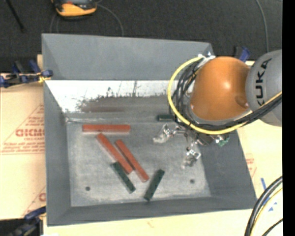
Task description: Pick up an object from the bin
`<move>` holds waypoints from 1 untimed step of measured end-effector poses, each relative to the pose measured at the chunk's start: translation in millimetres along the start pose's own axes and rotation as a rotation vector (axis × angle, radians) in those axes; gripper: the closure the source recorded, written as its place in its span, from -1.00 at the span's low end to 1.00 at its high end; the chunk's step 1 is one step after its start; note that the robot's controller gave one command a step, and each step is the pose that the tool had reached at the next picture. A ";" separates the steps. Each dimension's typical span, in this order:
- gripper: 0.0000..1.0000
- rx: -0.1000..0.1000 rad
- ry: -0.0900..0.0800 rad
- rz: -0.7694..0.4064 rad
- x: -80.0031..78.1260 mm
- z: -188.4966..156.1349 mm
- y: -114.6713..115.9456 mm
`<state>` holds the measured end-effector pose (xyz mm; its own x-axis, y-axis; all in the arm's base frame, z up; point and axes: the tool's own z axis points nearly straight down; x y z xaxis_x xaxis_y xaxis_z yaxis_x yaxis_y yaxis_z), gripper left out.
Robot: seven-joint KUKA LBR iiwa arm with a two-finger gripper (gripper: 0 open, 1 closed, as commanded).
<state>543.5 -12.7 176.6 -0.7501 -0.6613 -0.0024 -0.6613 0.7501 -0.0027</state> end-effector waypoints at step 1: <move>-1.00 0.000 0.000 0.000 0.1 0.0 -0.1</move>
Offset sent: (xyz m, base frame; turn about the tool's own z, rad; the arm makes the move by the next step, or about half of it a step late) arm -0.0402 -0.0063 -0.1066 -0.1237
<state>543.5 -12.8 176.6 -0.7500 -0.6615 -0.0022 -0.6615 0.7500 -0.0028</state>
